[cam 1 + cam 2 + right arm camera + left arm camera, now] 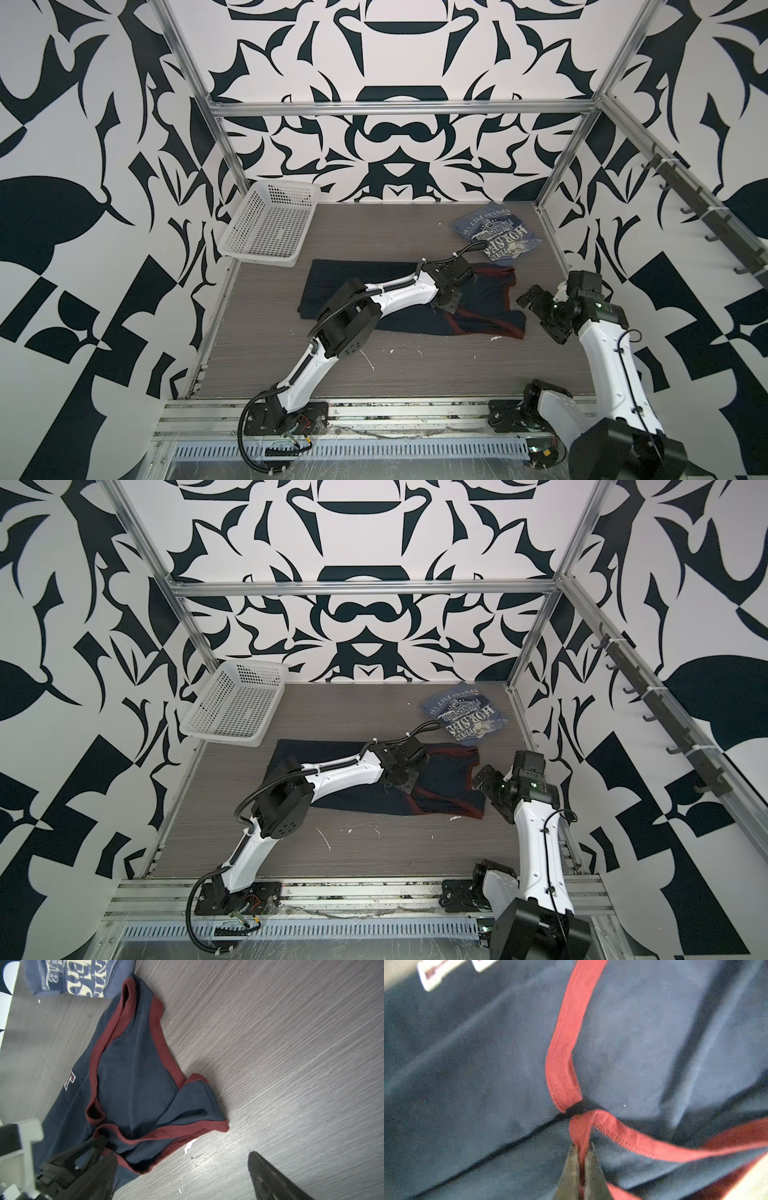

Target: Fold and stack the tank tops

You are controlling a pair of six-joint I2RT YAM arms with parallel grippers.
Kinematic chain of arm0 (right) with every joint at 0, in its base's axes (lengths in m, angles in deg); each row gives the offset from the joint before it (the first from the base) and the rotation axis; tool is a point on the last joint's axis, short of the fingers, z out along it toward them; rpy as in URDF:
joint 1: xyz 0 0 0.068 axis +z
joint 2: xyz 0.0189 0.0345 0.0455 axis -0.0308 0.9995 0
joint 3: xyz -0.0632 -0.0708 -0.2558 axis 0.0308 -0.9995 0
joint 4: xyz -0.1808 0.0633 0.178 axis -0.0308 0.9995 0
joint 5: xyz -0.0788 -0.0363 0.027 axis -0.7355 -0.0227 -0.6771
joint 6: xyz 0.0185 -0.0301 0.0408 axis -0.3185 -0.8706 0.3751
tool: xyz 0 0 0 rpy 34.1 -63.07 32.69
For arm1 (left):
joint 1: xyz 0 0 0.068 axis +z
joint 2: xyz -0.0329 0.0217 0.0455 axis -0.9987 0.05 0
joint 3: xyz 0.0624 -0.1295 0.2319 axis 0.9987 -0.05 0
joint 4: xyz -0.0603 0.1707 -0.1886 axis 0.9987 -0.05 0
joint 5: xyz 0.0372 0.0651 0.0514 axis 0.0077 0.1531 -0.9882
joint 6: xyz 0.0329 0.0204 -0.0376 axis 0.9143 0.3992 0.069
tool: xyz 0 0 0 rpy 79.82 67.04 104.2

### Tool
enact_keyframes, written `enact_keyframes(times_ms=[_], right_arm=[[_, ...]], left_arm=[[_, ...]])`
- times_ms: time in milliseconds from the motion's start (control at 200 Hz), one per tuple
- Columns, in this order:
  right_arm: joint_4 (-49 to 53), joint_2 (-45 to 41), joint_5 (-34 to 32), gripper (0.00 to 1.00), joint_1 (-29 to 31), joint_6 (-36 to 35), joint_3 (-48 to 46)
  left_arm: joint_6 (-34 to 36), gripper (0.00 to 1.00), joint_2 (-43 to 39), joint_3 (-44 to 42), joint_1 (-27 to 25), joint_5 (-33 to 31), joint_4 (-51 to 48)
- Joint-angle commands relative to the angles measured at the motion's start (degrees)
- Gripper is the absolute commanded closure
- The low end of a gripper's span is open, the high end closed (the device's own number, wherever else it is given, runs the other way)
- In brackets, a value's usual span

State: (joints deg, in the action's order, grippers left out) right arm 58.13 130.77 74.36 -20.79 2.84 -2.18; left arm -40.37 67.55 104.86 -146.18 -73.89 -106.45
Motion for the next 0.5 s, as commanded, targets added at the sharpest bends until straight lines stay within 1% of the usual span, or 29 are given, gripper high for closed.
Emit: enact_keyframes(times_ms=[0,115,380,495], right_arm=[[-0.29,1.29,-0.15,0.0,1.96,-0.22,0.0],[-1.0,3.68,-1.75,0.0,6.02,0.52,-0.13],[-3.23,10.1,-2.96,0.0,16.46,2.51,-0.7],[-4.85,13.43,-2.76,0.0,19.02,3.6,-1.81]], left_arm=[[0.14,1.0,0.92,2.19,-0.11,-1.37,0.95],[-0.25,1.0,0.43,2.5,0.63,-2.03,2.53],[-1.18,1.0,1.72,2.56,3.14,-1.87,3.53],[-1.6,0.99,3.3,3.55,3.74,-1.78,3.38]])
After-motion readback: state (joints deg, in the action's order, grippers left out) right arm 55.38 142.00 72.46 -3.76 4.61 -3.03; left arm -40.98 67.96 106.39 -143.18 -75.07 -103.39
